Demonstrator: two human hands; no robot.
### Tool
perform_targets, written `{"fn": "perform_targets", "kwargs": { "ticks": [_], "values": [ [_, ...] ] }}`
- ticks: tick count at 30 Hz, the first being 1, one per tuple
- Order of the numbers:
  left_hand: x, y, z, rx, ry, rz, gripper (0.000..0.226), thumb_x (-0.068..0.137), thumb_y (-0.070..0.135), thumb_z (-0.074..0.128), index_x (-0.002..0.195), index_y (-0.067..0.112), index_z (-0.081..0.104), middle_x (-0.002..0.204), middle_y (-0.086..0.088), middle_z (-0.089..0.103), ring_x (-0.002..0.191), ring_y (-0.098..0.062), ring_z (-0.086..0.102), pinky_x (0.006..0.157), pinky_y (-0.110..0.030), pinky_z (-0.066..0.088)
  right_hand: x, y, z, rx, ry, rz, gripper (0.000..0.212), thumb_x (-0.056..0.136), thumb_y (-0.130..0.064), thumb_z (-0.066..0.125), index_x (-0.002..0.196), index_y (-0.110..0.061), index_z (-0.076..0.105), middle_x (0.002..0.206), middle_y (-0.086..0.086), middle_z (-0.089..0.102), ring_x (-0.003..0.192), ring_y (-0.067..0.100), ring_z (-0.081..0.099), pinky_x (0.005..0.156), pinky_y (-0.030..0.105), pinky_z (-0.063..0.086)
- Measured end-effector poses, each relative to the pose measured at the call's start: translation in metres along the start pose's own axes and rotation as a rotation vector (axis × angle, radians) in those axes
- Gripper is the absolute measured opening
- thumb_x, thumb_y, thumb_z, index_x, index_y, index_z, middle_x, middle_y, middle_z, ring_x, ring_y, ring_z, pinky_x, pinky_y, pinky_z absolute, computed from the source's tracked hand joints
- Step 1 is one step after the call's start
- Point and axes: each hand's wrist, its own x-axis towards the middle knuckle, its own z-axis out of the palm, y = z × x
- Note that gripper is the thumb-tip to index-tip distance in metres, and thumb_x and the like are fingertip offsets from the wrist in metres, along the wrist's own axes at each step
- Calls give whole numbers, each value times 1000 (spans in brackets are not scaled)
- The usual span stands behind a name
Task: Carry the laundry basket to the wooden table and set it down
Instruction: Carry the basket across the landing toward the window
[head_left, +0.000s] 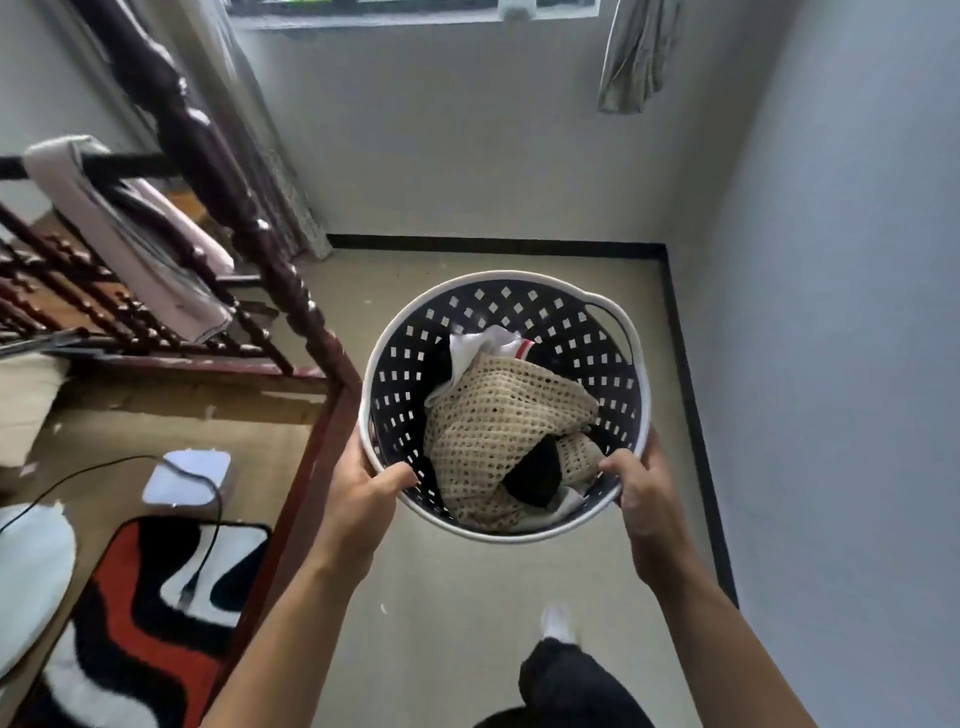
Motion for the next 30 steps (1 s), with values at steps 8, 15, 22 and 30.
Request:
{"fn": "perform_targets", "kwargs": {
  "ticks": [8, 15, 22, 30],
  "values": [
    [151, 46, 26, -123, 198, -6, 58, 66, 5, 62, 121, 26, 62, 110, -9, 74, 106, -31, 69, 90, -48, 57, 193, -76, 62, -94, -163, -27, 64, 73, -13, 51, 134, -30, 59, 96, -11, 74, 92, 17, 65, 87, 49, 57],
    [327, 64, 27, -253, 297, -10, 50, 68, -5, 58, 108, 24, 68, 97, -17, 67, 82, -40, 60, 72, -48, 53, 373, -107, 148, -167, -270, -42, 64, 73, -13, 52, 134, -30, 60, 99, -6, 74, 91, 18, 65, 83, 48, 57],
    [511, 136, 21, -161, 275, 18, 53, 69, 0, 58, 119, 16, 63, 111, -15, 73, 101, -29, 70, 90, -40, 58, 530, -168, 229, -158, -249, -23, 65, 71, -13, 53, 132, -33, 61, 104, -4, 74, 98, 21, 65, 98, 57, 54],
    [696, 186, 4, -138, 341, 39, 54, 67, -3, 57, 119, 13, 63, 99, 0, 75, 91, -14, 69, 86, -31, 56, 697, -214, 331, -94, -313, -13, 62, 72, -11, 51, 128, -34, 63, 103, 1, 71, 96, 24, 62, 96, 56, 54]
  ]
}}
